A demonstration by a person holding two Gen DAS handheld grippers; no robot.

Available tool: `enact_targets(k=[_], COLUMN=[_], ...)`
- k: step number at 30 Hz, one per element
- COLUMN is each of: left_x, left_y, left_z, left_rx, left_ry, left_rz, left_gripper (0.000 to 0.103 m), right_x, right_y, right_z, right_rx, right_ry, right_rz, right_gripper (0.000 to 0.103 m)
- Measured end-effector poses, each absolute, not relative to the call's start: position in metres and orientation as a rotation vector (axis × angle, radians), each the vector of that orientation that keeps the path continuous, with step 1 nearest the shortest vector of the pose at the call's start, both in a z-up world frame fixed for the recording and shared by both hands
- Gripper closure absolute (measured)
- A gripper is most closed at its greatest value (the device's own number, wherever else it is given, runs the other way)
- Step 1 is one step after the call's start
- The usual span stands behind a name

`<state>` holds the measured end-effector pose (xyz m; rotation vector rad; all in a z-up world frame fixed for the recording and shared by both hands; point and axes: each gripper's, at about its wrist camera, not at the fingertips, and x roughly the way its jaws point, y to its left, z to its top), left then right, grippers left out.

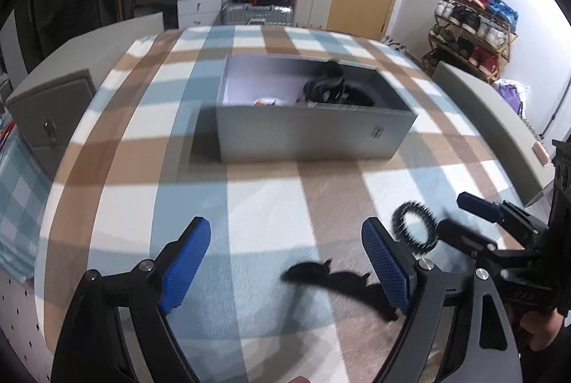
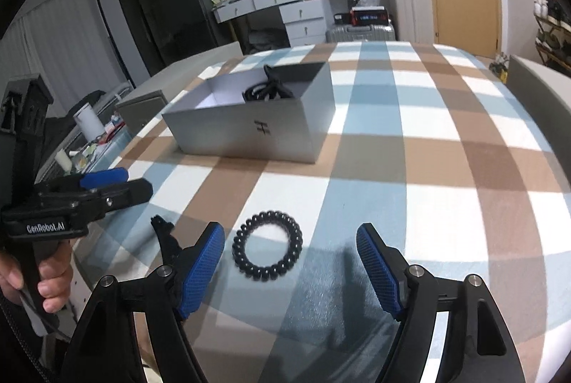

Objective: Organize jewelry
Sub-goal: 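Grasp black coil hair tie with right tool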

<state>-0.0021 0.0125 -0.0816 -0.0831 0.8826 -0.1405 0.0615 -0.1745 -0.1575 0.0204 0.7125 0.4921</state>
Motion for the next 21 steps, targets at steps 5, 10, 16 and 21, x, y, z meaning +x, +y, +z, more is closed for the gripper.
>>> enact_targets(k=[5,10,16,21], left_x=[-0.009,-0.015,-0.016,-0.02], left_y=[0.016,0.018,0.019,0.019], left_z=[-0.089,-0.09,-0.094,-0.094], left_rx=[-0.087,-0.076,-0.081,-0.066], left_ry=[0.9,0.9,0.918,0.922], left_rz=[-0.121,-0.118,-0.122,-0.115], left_gripper=[0.019,0.019,0.019,0.019], right_x=[0.063,0.06,0.059,0.057], right_y=[-0.163,-0.147,-0.139,-0.132], right_z=[-0.165,-0.168,-0.171,-0.171], right_rx=[-0.019,-0.109,-0.169,-0.225], right_ry=[0.729,0.731,0.732,0.71], right_rz=[0.499,0.498,0.47,0.452], right_gripper=[0.027,0.028,0.035,0.062])
